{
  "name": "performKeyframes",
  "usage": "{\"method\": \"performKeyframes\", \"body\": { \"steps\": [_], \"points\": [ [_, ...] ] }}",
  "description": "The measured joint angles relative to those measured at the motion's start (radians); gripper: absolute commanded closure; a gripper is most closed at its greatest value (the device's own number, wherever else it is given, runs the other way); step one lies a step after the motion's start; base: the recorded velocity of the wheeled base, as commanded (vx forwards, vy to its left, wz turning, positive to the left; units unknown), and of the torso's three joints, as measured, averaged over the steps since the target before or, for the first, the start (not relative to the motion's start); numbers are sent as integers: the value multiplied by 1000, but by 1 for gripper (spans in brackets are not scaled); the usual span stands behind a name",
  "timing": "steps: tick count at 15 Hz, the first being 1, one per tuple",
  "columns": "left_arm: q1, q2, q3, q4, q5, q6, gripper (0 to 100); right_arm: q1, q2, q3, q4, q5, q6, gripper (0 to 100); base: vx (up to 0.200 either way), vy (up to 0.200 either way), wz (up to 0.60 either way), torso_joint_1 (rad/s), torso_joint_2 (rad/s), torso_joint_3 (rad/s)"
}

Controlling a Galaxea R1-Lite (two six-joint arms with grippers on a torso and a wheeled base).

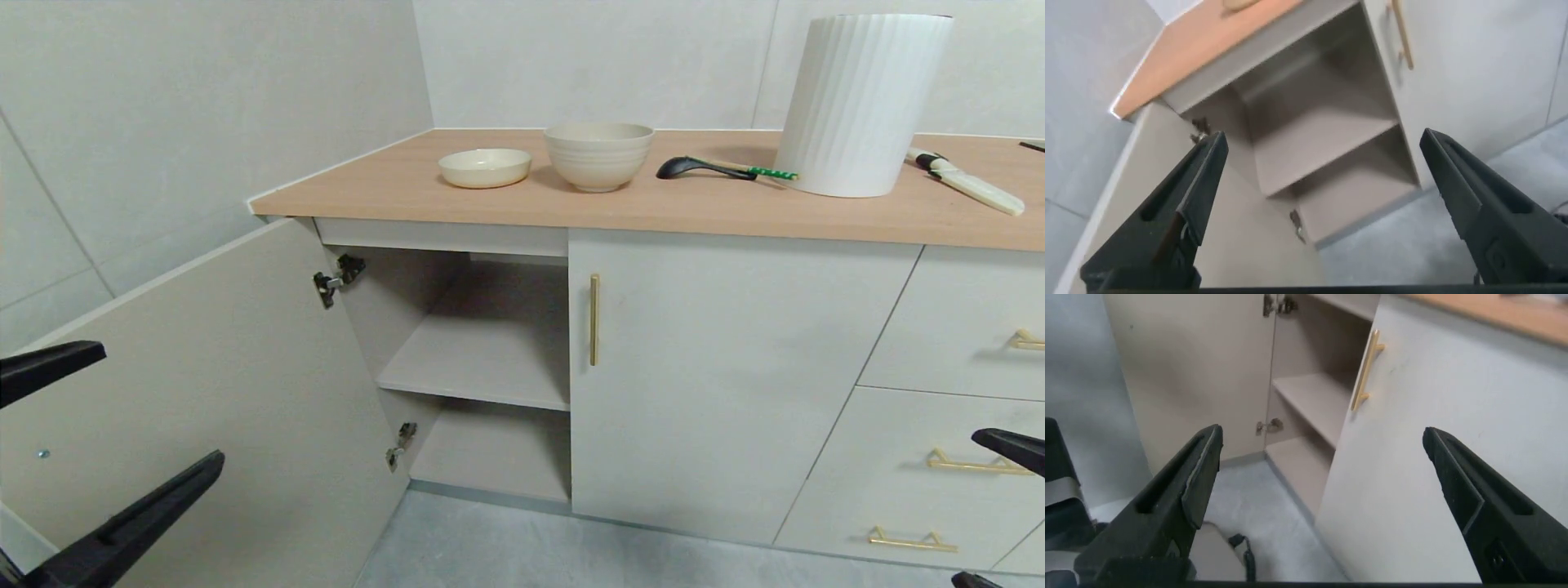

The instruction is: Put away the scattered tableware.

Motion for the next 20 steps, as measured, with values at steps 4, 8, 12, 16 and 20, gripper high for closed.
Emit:
{"method": "performKeyframes", "body": {
  "steps": [4,8,12,16,20],
  "points": [
    [40,-92,140,-20,-39,-11,0,-53,-197,23,19,-1,0,0,0,0,0,0,0,0],
    [110,-222,245,-22,-73,-64,0,-151,-461,27,230,-6,5,0,0,0,0,0,0,0],
    [151,-471,379,18,-76,-153,0,-198,-702,29,630,-75,27,0,0,0,0,0,0,0],
    [193,-634,478,220,29,-310,0,-200,-770,29,867,-404,54,0,0,0,0,0,0,0],
    [306,-666,472,247,74,-309,0,-201,-782,29,882,-508,112,0,0,0,0,0,0,0]
  ]
}}
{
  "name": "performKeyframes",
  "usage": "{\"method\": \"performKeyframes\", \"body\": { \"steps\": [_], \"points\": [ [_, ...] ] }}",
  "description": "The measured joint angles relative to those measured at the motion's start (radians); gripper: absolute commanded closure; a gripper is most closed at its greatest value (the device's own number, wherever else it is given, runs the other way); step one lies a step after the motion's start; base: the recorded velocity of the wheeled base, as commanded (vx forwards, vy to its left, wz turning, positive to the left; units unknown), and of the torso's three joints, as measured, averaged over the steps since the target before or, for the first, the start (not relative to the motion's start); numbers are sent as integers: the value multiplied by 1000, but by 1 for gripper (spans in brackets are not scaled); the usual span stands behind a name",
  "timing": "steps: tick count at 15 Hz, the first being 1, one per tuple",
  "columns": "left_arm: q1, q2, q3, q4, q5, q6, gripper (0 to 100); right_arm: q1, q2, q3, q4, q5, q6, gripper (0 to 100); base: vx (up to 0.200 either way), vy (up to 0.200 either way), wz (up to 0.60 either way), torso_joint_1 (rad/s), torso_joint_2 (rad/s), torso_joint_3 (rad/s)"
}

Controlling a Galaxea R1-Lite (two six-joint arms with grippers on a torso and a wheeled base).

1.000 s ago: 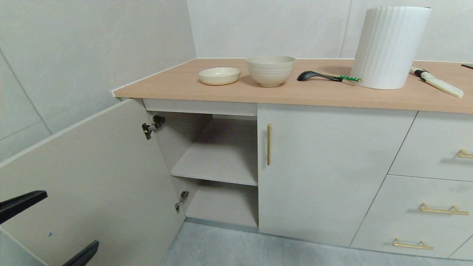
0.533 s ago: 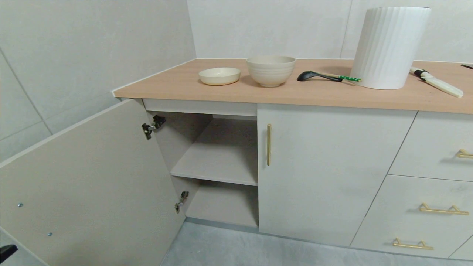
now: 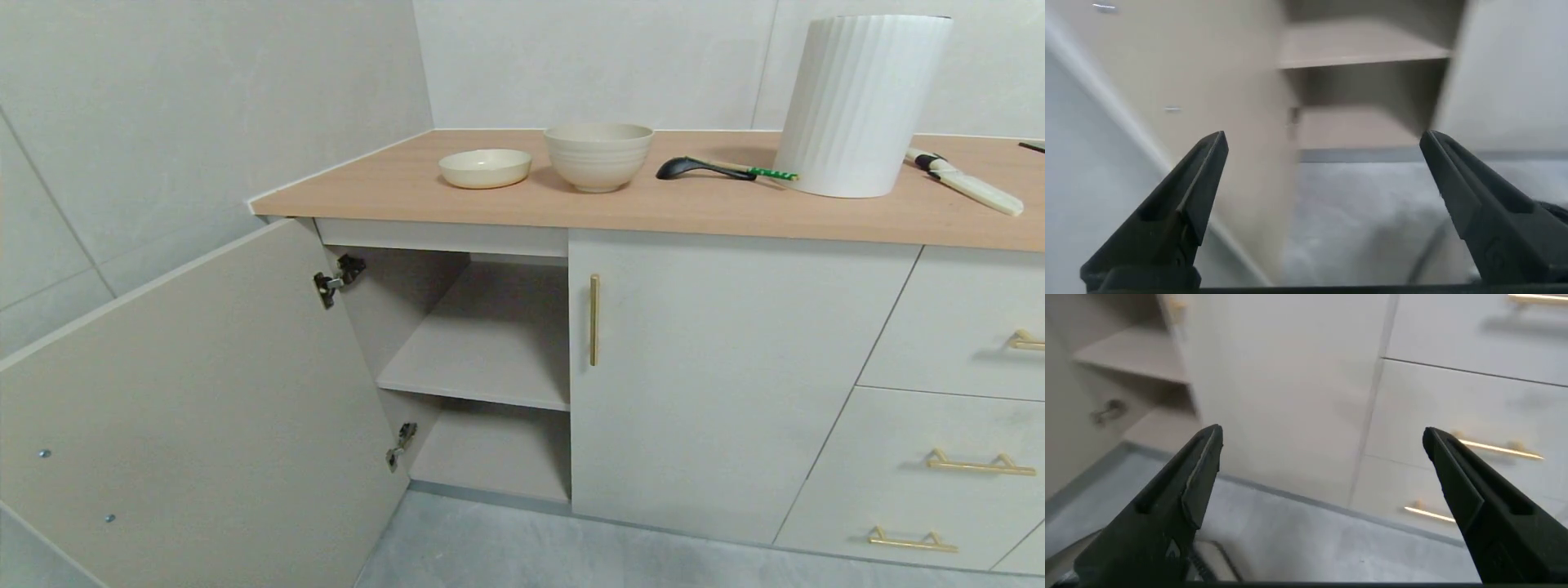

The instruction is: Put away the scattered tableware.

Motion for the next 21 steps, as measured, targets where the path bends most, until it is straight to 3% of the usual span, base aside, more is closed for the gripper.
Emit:
{"method": "performKeyframes", "body": {
  "steps": [2,3,4,5,6,7,10,13,17,19,21],
  "points": [
    [45,-41,6,-29,27,45,0,1,-2,0,2,-69,-1,0,0,0,0,0,0,0],
    [46,-64,9,-75,37,38,0,3,-7,0,30,-132,-1,0,0,0,0,0,0,0],
    [47,-79,13,-47,20,-1,0,11,-16,0,36,-151,0,0,0,0,0,0,0,0],
    [46,-89,15,-10,-22,-15,0,21,-31,0,37,-155,1,0,0,0,0,0,0,0],
    [45,-94,15,-1,-39,-7,0,28,-44,0,37,-157,12,0,0,0,0,0,0,0],
    [44,-99,16,-4,-38,-1,0,32,-53,0,38,-158,53,0,0,0,0,0,0,0],
    [45,-105,16,-6,39,-30,0,36,-66,0,39,-162,74,0,0,0,0,0,0,0],
    [46,-106,16,-7,25,-26,0,36,-69,0,39,-158,68,0,0,0,0,0,0,0],
    [46,-106,16,-6,27,-87,0,37,-70,0,40,-132,47,0,0,0,0,0,0,0],
    [46,-106,16,-7,30,-109,0,36,-70,0,40,-129,45,0,0,200,0,2,2,5],
    [47,-106,16,-7,30,-101,0,37,-71,0,40,-128,44,0,0,100,0,4,-1,-1]
  ]
}}
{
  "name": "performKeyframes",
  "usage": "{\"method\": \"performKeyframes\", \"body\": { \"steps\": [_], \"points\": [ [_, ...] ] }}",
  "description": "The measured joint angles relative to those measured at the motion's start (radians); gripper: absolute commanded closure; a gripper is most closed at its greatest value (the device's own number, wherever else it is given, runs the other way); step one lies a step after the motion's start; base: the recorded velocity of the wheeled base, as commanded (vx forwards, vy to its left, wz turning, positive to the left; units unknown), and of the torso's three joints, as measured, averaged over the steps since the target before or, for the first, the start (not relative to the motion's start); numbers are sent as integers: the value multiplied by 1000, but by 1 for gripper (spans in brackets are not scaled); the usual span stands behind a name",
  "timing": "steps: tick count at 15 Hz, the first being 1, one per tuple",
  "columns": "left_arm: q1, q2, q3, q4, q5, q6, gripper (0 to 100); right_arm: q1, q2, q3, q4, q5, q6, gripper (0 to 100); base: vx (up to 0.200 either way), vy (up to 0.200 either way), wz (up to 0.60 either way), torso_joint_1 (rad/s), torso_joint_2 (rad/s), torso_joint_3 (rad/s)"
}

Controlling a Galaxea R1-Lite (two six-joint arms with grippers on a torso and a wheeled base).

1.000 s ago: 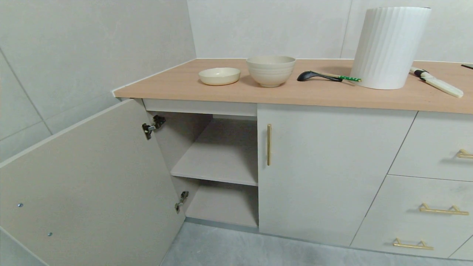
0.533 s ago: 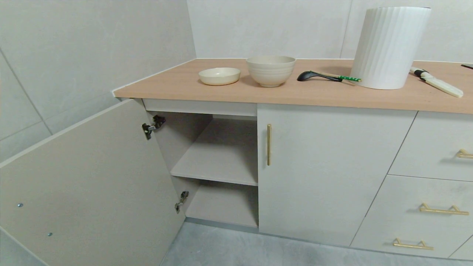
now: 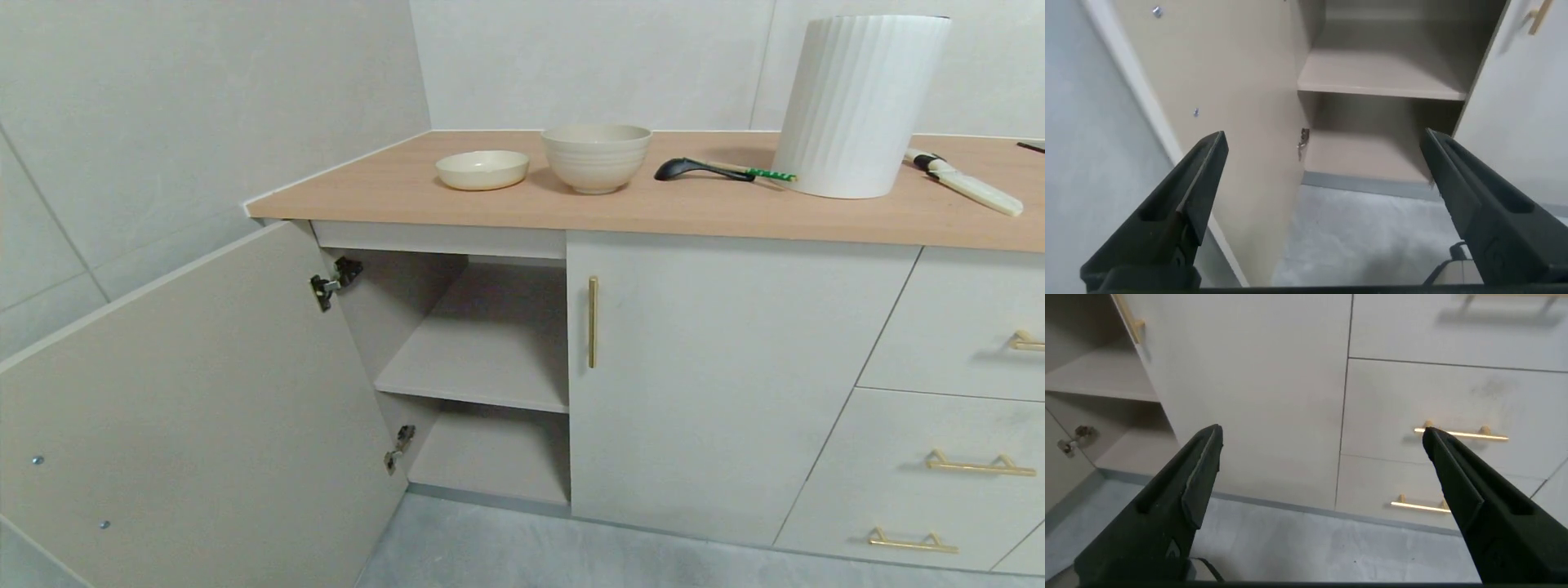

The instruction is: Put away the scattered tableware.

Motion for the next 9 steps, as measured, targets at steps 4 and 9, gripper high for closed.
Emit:
{"method": "performKeyframes", "body": {
  "steps": [4,9],
  "points": [
    [0,0,0,0,8,-17,0,0,0,0,0,1,-6,0,0,0,300,1,0,4],
    [0,0,0,1,8,-21,0,0,0,0,0,1,-12,0,0,0,360,1,1,2]
  ]
}}
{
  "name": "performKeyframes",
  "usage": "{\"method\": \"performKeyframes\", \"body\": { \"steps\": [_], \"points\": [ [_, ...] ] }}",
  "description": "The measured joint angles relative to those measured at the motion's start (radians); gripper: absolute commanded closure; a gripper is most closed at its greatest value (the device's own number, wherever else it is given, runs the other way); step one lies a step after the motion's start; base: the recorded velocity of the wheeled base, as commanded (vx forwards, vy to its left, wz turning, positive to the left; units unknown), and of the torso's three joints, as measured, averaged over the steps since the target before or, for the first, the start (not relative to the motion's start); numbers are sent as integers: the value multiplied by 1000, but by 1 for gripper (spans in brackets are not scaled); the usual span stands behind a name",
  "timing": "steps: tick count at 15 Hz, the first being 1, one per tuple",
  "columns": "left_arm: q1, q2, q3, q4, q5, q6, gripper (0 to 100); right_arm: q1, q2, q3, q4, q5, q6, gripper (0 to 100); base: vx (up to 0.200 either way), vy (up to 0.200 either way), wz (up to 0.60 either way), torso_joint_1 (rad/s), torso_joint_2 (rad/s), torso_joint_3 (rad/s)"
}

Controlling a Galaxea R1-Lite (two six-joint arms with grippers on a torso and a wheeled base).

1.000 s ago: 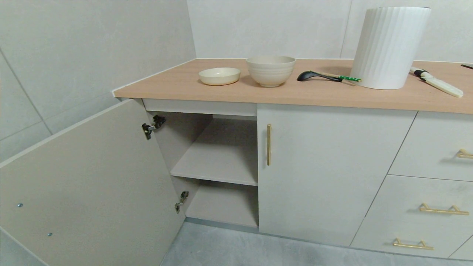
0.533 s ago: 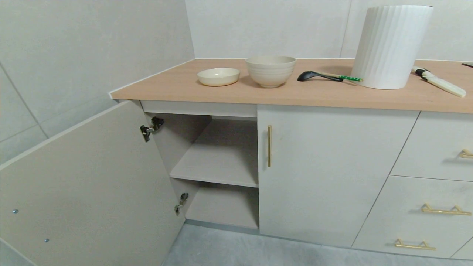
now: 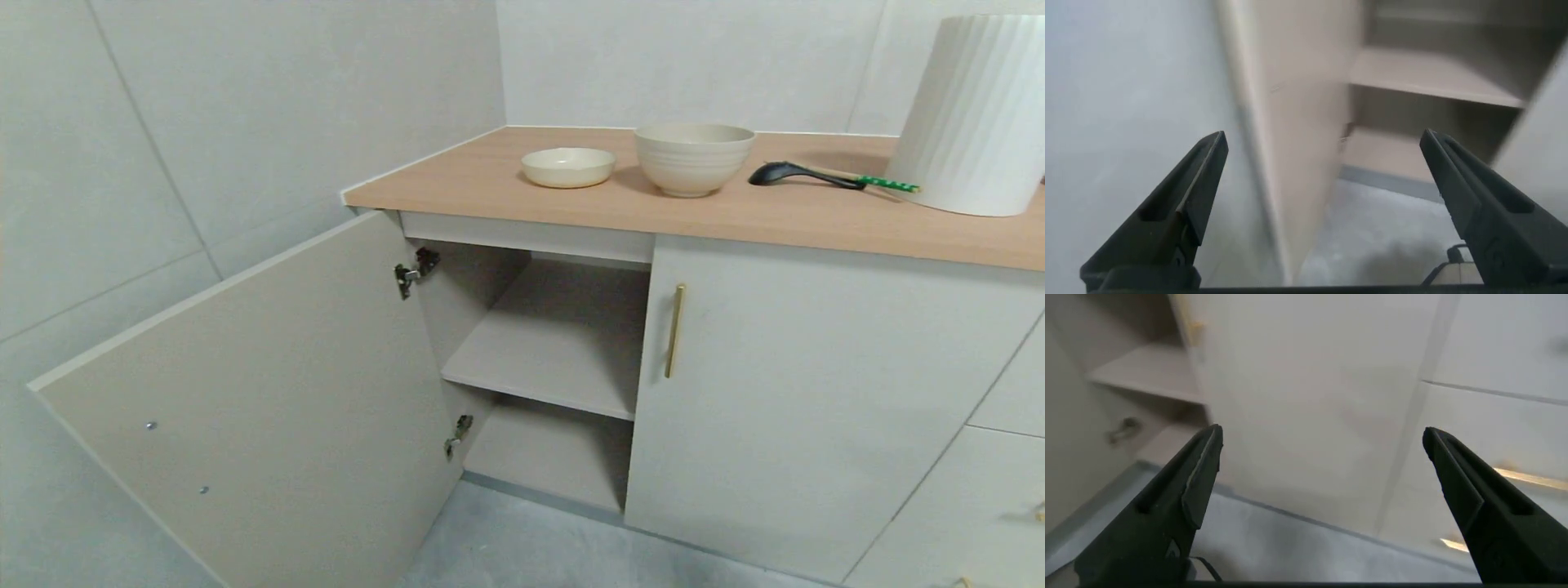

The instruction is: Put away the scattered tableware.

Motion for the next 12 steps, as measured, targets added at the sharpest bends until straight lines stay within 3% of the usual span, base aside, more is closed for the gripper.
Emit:
{"method": "performKeyframes", "body": {
  "steps": [1,5,10,12],
  "points": [
    [0,0,0,0,0,1,0,0,0,0,0,0,1,0,0,0,0,0,0,0],
    [-1,0,0,-1,0,0,0,0,0,0,0,-3,6,0,200,0,0,1,2,1],
    [0,0,0,-1,7,-5,0,0,0,0,0,-4,-1,0,0,0,0,0,0,0],
    [0,0,0,-1,8,-5,0,0,0,0,0,-5,-3,0,0,0,0,161,-156,-27]
  ]
}}
